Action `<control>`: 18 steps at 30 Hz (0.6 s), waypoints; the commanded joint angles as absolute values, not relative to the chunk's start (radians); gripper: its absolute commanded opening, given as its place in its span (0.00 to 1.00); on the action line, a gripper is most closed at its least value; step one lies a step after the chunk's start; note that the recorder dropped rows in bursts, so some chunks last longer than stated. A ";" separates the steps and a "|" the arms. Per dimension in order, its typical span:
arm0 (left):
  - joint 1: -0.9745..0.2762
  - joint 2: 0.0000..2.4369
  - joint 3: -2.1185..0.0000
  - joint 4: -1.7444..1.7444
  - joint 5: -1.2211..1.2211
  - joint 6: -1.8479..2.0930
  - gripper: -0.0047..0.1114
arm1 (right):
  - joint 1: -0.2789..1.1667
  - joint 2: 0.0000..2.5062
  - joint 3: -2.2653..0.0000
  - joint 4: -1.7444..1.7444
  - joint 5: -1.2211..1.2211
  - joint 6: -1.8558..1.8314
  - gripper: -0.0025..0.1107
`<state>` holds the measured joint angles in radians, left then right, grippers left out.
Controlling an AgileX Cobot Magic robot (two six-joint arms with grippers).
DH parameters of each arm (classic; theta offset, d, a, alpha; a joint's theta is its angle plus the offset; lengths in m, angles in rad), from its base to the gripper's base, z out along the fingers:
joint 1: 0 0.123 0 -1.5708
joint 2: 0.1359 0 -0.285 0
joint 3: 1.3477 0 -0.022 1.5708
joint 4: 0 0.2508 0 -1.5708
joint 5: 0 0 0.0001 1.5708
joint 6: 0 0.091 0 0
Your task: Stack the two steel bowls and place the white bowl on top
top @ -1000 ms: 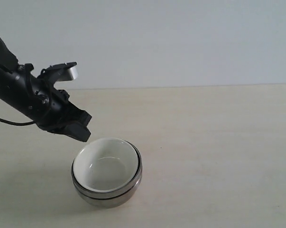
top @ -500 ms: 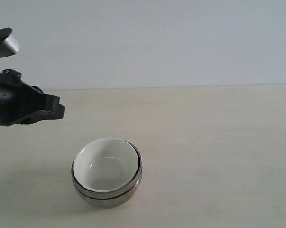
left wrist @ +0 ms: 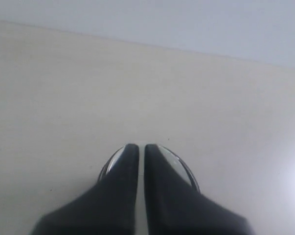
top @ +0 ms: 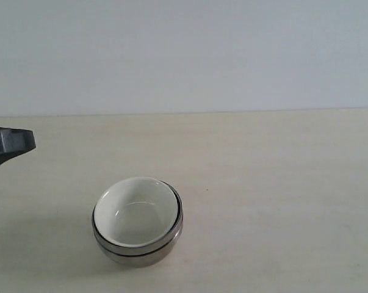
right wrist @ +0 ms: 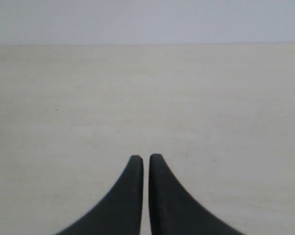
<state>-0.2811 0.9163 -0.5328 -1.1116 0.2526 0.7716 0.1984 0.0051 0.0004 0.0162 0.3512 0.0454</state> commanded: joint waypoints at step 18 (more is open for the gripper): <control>-0.281 0.798 -0.522 -1.140 0.207 0.960 0.07 | 0.189 0.000 0.000 0.016 0.342 0.045 0.02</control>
